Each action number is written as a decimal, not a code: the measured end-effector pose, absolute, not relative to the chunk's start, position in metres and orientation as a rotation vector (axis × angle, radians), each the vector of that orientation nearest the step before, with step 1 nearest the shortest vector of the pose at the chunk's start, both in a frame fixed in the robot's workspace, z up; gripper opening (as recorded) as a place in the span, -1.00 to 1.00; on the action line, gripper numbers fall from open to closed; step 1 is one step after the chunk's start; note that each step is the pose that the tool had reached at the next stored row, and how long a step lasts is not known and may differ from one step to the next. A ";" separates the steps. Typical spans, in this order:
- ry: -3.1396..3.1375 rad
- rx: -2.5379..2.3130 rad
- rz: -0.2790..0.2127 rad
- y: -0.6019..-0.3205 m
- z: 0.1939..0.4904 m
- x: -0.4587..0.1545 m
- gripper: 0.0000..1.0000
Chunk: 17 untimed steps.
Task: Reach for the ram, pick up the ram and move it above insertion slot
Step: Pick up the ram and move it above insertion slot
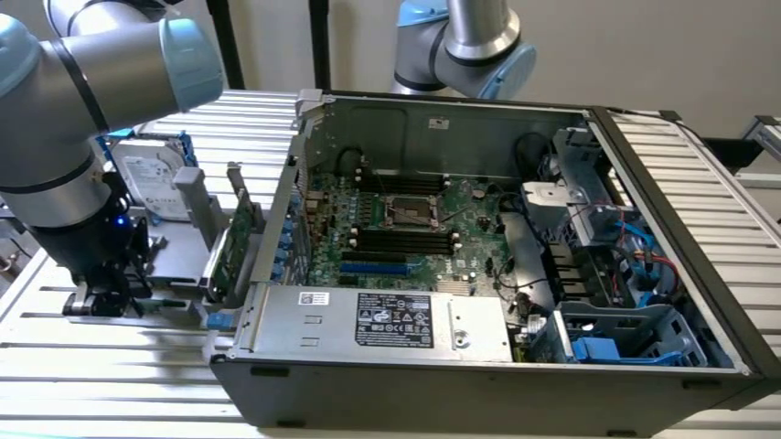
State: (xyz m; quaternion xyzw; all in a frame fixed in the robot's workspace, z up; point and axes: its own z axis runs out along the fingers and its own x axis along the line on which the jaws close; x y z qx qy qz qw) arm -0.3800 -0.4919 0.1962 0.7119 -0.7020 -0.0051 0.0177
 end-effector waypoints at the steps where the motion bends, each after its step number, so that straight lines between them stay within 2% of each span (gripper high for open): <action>1: -2.181 2.212 -0.016 -0.492 0.196 -0.380 -0.32; 2: -2.181 2.212 -0.016 -0.492 0.196 -0.380 -0.44; 3: -2.181 2.211 -0.016 -0.492 0.196 -0.380 -0.44; 5: -2.181 2.211 -0.016 -0.492 0.196 -0.380 -0.69; 17: -2.181 2.211 -0.016 -0.492 0.205 -0.380 -0.73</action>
